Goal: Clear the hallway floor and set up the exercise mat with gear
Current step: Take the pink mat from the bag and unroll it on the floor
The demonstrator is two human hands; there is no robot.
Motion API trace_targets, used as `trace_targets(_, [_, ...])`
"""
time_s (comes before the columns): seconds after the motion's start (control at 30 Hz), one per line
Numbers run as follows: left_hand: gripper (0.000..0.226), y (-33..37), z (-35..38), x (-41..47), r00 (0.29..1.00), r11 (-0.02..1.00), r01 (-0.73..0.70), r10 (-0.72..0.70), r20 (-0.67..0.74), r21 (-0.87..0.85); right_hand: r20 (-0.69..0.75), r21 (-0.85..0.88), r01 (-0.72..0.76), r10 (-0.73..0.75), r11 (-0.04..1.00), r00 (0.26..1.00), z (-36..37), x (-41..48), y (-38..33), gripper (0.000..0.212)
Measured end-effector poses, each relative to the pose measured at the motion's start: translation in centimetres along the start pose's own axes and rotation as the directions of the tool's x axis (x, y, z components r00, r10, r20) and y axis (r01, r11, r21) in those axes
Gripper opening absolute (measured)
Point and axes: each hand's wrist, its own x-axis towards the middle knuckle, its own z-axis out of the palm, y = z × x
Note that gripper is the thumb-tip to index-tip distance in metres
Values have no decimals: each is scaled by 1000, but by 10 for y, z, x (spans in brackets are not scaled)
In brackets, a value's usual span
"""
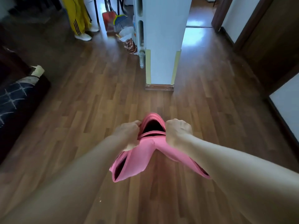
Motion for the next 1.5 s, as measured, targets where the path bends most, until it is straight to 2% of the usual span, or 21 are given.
trace_targets(0.1, [37, 3, 19, -5, 997, 997, -73, 72, 28, 40, 24, 3, -23, 23, 1000, 999, 24, -8, 2, 28])
trace_targets(0.2, [31, 7, 17, -7, 996, 992, -89, 89, 7, 91, -1, 23, -43, 43, 999, 999, 32, -16, 1, 28])
trace_targets(0.33, [19, 7, 4, -8, 981, 980, -126, 146, -126, 154, -142, -20, -1, -2, 1000, 990, 25, -18, -2, 32])
trace_targets(0.43, [24, 2, -10, -5, 949, 971, -156, 198, -245, 182, -265, -54, 14, -27, 998, 964, 13, -10, -5, 33])
trace_targets(0.57, [18, -8, -19, 4, 894, 944, -169, 268, -359, 282, -407, -101, 51, -88, 994, 909, 3, 7, -11, 33])
trace_targets(0.77, [32, -16, -2, 22, 814, 886, -127, 350, -464, 445, -598, -158, 107, -181, 982, 781, 21, 35, -6, 34])
trace_targets(0.87, [36, -22, 25, 28, 798, 852, -113, 384, -464, 512, -667, -177, 139, -223, 974, 711, 50, 45, -2, 35])
trace_targets(0.93, [37, -24, 57, 33, 796, 835, -132, 410, -444, 535, -646, -237, 168, -285, 957, 709, 80, 50, 3, 35])
trace_targets(1.0, [39, -22, 91, 39, 802, 871, -190, 404, -441, 452, -568, -318, 204, -359, 926, 741, 112, 53, 12, 29])
trace_targets(1.1, [42, -28, 121, 56, 790, 848, -253, 459, -406, 466, -443, -273, 300, -396, 914, 804, 140, 60, 29, 7])
trace_targets(1.2, [37, -42, 143, 67, 777, 799, -363, 543, -318, 479, -246, -101, 338, -353, 936, 903, 152, 71, 38, 31])
trace_targets(1.3, [29, -47, 168, 69, 766, 785, -416, 575, -288, 460, -303, 98, 340, -298, 935, 905, 164, 78, 37, 39])
trace_targets(1.4, [10, -45, 186, 65, 762, 787, -465, 589, -269, 404, -329, 150, 398, -334, 905, 883, 179, 79, 32, 30])
trace_targets(1.5, [38, -40, 195, 62, 786, 815, -502, 570, -239, 290, -319, 63, 418, -378, 906, 869, 191, 76, 23, 23])
